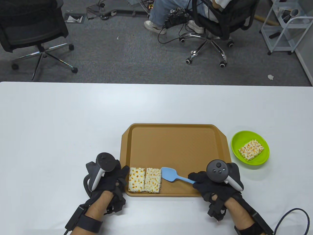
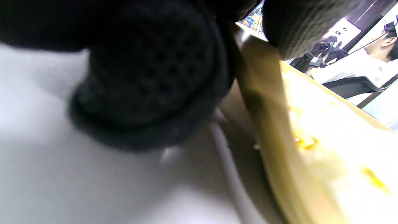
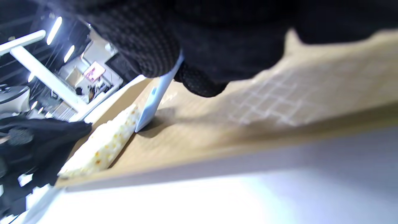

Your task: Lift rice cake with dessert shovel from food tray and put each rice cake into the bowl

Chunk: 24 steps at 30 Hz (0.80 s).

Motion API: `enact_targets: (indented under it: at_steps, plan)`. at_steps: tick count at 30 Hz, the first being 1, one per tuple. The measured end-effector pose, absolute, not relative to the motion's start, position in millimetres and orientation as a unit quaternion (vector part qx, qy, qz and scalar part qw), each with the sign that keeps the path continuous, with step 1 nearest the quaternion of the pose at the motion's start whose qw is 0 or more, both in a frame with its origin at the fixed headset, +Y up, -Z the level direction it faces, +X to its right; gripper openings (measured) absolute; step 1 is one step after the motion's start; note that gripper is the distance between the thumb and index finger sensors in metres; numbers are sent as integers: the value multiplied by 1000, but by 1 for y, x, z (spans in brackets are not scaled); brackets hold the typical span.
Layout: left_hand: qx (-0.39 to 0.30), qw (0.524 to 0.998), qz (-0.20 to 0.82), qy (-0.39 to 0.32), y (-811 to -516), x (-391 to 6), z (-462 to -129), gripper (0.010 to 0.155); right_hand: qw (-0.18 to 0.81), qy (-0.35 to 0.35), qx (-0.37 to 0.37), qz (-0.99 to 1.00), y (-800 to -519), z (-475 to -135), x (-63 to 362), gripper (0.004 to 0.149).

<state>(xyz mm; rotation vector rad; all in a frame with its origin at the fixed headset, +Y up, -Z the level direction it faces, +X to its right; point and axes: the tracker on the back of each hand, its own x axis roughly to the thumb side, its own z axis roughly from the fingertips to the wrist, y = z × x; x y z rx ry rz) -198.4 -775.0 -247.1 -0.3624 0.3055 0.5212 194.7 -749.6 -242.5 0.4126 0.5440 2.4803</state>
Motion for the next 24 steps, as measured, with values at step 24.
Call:
enact_targets:
  at_steps: [24]
  plan:
    - [-176,939,255,150,-775,-198,-247,66,321,216,148,910,-766,-230,163,53]
